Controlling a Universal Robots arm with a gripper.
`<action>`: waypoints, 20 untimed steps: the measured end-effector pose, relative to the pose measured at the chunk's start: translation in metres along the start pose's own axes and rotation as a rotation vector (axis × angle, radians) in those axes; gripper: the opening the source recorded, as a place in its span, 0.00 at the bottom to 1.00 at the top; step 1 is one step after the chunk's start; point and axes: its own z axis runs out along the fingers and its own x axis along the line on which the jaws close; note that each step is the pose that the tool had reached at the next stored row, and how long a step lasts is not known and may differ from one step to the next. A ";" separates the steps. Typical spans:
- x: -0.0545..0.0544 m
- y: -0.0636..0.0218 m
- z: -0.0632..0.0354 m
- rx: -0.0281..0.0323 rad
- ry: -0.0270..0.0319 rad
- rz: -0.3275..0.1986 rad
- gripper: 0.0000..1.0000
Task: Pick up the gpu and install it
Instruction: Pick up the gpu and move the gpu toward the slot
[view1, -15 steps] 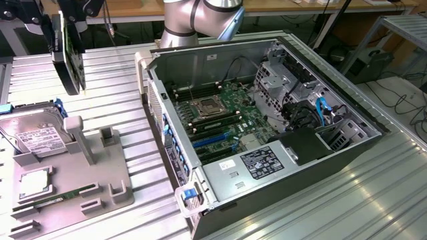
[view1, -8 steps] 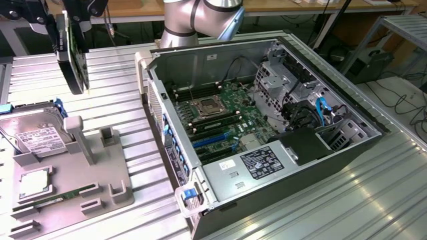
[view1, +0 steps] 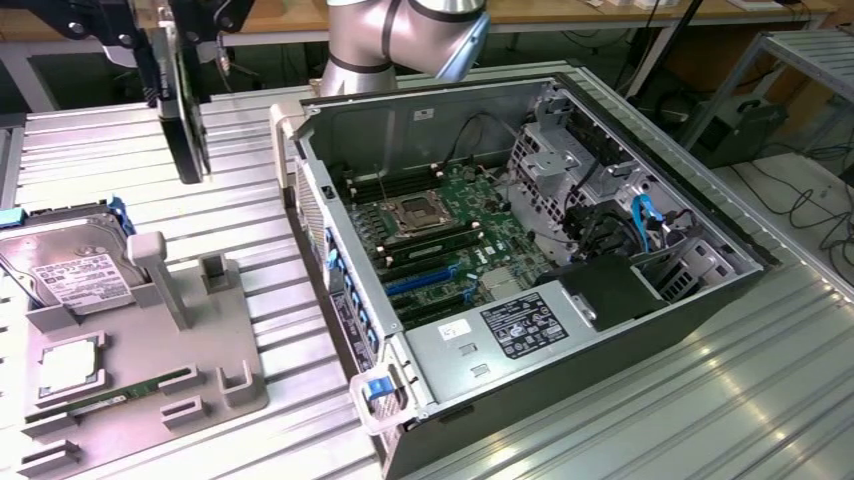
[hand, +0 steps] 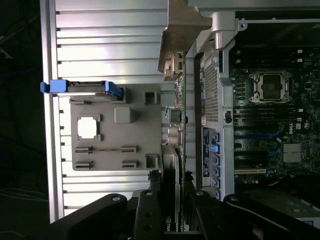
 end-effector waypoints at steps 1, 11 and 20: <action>-0.002 0.0001 0.0002 0.0000 0.0000 0.000 0.27; -0.022 0.0005 0.0013 0.0017 0.0000 0.000 0.27; -0.039 0.0009 0.0027 0.0031 -0.0001 0.000 0.27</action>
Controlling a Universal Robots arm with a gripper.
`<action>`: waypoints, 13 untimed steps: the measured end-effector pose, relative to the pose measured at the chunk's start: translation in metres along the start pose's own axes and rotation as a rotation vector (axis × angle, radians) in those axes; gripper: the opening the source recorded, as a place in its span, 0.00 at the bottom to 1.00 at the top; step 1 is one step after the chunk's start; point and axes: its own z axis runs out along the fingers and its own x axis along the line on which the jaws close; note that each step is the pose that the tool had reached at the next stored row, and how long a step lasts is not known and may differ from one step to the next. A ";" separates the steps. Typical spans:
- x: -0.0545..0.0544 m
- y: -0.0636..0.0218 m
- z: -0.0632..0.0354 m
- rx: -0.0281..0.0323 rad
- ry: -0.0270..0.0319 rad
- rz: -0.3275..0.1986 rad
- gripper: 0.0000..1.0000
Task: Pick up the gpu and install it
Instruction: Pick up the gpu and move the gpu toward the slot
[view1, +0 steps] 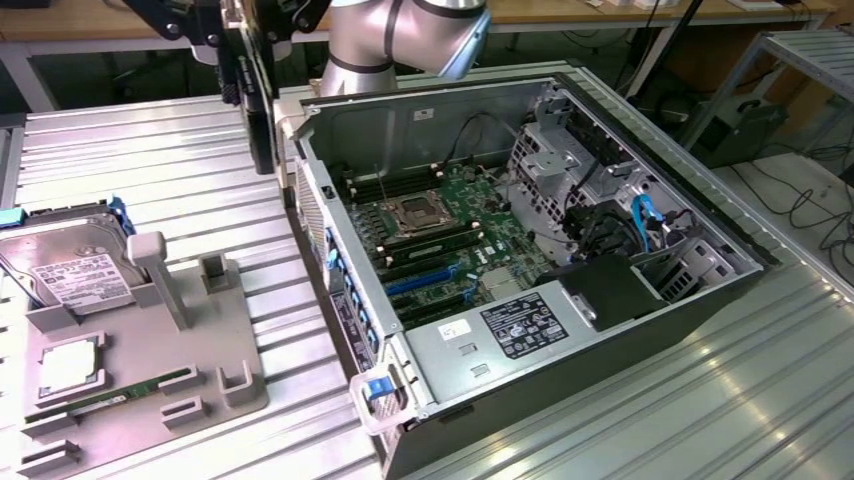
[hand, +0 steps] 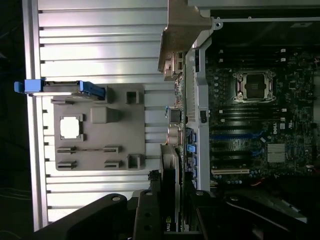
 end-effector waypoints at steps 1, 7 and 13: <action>-0.002 0.0001 0.0001 0.0001 0.0000 0.000 0.27; -0.014 0.0004 0.0008 0.0008 0.0001 0.000 0.27; -0.026 0.0006 0.0015 0.0012 0.0000 0.000 0.27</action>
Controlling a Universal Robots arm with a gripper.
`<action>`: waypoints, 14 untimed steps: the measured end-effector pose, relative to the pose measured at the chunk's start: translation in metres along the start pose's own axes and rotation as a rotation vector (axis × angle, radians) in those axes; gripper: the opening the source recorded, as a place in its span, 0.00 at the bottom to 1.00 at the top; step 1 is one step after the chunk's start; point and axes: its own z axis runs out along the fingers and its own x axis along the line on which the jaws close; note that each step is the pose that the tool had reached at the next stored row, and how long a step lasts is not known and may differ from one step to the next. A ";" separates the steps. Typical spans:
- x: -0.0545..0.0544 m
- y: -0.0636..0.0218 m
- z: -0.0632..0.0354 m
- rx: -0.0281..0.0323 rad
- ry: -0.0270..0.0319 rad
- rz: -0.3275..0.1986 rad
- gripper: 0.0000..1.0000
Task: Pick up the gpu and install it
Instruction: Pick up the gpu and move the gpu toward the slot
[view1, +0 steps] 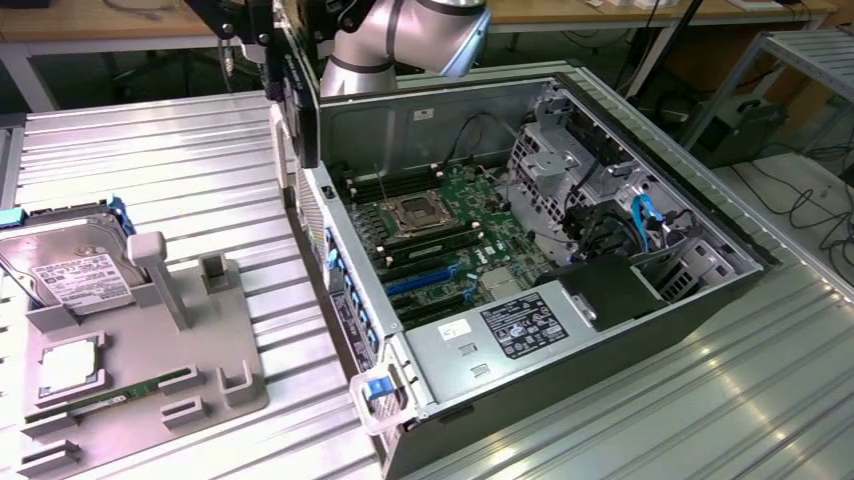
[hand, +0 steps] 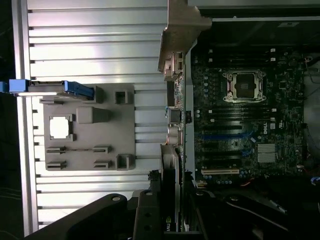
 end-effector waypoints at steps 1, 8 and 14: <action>-0.002 0.0001 0.0001 0.0000 0.0000 0.000 0.27; -0.015 0.0004 0.0008 0.0004 -0.0001 0.000 0.27; -0.028 0.0007 0.0012 0.0006 -0.0001 0.000 0.27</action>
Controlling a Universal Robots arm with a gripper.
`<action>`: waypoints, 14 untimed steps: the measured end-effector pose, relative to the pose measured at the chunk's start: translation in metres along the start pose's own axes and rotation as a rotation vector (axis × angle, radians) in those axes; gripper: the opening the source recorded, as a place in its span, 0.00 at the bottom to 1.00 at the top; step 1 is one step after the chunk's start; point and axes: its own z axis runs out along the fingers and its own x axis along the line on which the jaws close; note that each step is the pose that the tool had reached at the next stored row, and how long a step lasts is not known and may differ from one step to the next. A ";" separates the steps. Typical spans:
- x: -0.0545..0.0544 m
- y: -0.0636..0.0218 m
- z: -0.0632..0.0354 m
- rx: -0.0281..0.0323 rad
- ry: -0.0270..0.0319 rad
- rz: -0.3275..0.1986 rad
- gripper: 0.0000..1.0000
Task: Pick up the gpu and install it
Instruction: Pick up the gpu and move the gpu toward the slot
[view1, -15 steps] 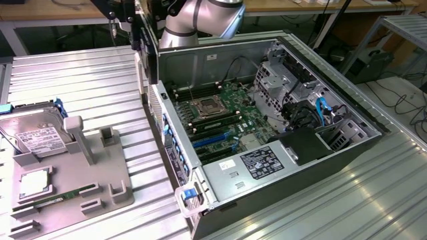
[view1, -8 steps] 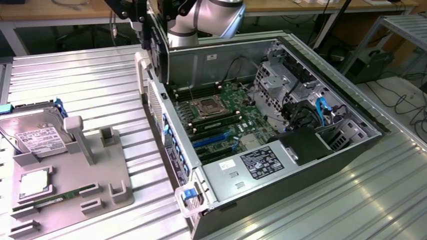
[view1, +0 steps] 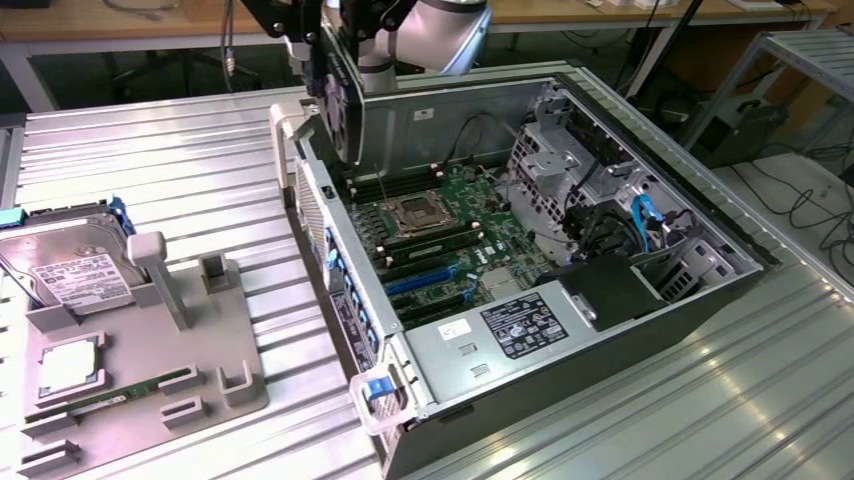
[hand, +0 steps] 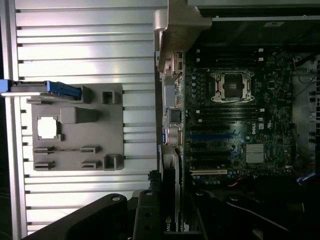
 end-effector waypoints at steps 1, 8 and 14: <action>-0.002 0.0000 0.0001 0.0000 0.0000 0.000 0.27; -0.019 0.0005 0.0007 0.0002 0.0000 0.000 0.27; -0.033 0.0008 0.0013 0.0003 0.0000 0.000 0.27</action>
